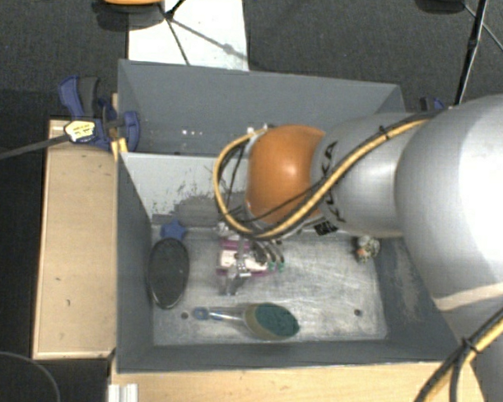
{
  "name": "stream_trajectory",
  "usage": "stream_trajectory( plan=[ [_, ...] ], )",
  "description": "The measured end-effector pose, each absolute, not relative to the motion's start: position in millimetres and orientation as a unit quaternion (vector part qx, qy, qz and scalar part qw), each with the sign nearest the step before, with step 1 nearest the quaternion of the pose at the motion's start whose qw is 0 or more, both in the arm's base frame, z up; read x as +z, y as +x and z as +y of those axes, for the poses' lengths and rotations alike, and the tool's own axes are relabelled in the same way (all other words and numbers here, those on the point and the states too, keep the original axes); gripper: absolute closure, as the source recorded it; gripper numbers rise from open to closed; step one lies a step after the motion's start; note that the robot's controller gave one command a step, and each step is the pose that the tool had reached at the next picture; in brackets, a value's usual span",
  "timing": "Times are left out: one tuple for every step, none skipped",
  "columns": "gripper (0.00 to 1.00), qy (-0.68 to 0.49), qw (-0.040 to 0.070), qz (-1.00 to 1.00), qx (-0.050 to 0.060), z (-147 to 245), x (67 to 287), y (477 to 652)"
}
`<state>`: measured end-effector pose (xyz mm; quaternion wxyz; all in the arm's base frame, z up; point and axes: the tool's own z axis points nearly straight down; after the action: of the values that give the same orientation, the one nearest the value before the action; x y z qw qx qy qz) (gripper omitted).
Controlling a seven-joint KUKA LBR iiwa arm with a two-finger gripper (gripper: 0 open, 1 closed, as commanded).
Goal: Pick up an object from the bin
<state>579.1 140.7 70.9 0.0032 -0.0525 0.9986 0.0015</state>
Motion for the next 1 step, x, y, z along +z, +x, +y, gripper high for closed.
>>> stream_trajectory(
  plan=[
    [0.00,-0.060,0.004,0.998,0.001,121.1,102.4,576.2]
  ],
)
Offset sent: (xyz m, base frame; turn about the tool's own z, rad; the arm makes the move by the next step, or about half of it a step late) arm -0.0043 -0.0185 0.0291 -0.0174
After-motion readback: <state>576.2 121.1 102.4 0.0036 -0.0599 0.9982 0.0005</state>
